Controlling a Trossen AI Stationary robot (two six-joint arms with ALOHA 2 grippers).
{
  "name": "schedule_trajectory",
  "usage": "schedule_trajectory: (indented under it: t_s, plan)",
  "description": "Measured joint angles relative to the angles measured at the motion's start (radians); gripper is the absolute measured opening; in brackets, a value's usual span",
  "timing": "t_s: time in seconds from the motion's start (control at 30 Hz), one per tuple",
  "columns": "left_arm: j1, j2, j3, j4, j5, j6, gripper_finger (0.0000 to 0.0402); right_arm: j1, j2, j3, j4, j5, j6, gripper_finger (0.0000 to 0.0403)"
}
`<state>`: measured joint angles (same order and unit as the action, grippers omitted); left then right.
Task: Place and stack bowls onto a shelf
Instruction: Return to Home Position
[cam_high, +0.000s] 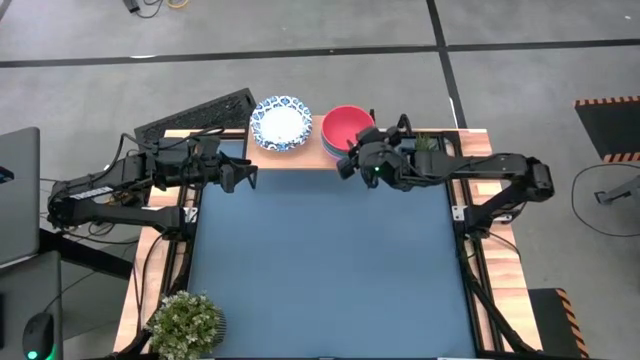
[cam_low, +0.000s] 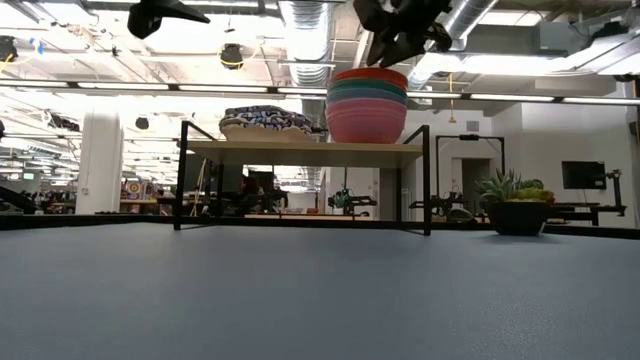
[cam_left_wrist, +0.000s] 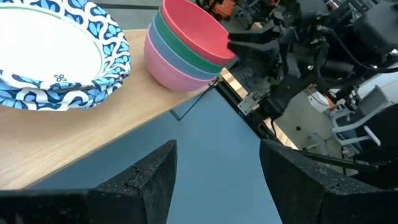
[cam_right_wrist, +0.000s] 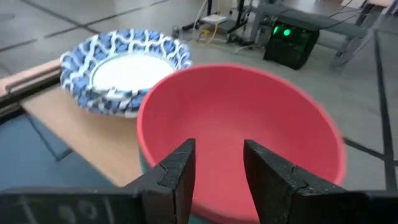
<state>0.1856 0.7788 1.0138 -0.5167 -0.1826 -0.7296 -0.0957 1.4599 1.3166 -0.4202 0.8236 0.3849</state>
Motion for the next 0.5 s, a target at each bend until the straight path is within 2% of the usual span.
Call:
schedule_trajectory:
  t_s: [0.2, 0.33, 0.5]
  plan:
    - [0.000, 0.000, 0.000, 0.000, -0.006, -0.001, 0.0213, -0.012, 0.001, -0.018, 0.019, -0.032, 0.008, 0.0159]
    - [0.000, 0.000, 0.000, 0.026, -0.007, 0.007, 0.0213, -0.007, -0.035, -0.018, 0.132, -0.034, -0.045, 0.0159]
    - [-0.002, 0.000, 0.000, 0.101, -0.008, 0.095, 0.0213, 0.010, -0.094, -0.017, 0.284, -0.044, -0.182, 0.0159]
